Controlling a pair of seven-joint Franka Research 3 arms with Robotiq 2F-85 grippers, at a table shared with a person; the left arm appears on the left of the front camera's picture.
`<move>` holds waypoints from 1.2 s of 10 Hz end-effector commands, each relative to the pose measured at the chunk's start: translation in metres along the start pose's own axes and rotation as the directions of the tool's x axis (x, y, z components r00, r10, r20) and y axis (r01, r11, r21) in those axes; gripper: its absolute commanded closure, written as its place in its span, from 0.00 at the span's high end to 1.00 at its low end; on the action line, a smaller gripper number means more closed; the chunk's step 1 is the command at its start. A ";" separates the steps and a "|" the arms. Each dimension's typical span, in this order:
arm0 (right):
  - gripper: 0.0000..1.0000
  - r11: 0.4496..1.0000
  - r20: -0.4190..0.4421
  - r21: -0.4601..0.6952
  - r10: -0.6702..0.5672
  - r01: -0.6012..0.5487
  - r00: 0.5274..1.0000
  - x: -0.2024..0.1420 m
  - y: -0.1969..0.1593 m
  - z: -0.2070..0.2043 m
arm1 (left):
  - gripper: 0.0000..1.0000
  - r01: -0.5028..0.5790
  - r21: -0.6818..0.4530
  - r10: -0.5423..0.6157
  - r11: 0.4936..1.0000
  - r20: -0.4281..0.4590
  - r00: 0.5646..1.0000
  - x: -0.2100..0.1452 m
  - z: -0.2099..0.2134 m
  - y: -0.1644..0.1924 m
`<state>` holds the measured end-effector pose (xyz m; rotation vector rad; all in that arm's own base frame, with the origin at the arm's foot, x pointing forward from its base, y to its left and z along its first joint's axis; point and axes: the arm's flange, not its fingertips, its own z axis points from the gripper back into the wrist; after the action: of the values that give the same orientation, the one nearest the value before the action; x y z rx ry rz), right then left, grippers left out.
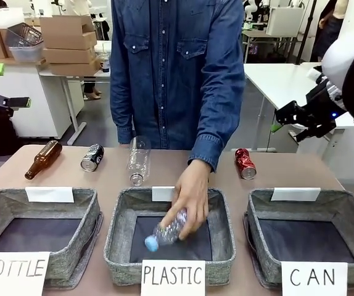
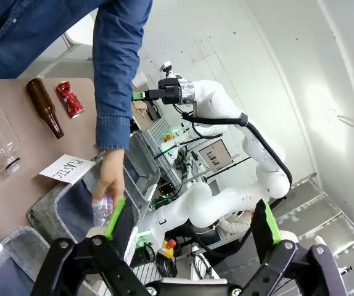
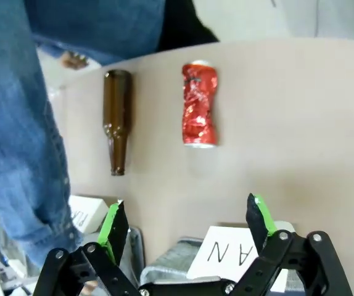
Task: Sort the can waste into the basket.
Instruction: Pick up the can waste from the table and place it in the right Fabric basket.
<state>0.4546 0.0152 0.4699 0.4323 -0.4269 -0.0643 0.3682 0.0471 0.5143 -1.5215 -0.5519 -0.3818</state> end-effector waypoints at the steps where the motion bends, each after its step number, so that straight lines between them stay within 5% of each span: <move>1: 1.00 0.992 0.011 0.123 0.008 -0.009 1.000 -0.014 -0.030 0.018 | 1.00 0.026 -0.020 -0.026 0.999 0.010 1.000 0.001 -0.002 -0.001; 5: 1.00 0.994 -0.015 0.083 0.078 -0.077 0.997 0.007 -0.012 -0.013 | 1.00 0.026 -0.020 -0.026 0.999 0.010 1.000 0.001 -0.002 -0.001; 12: 1.00 0.968 -0.254 -0.204 0.091 -0.146 0.963 0.073 0.032 -0.179 | 1.00 0.026 -0.020 -0.026 0.999 0.010 1.000 0.001 -0.002 -0.001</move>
<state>0.5785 0.0923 0.3588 0.2784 -0.2226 0.0844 0.3685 0.0469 0.5137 -1.5219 -0.5510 -0.3835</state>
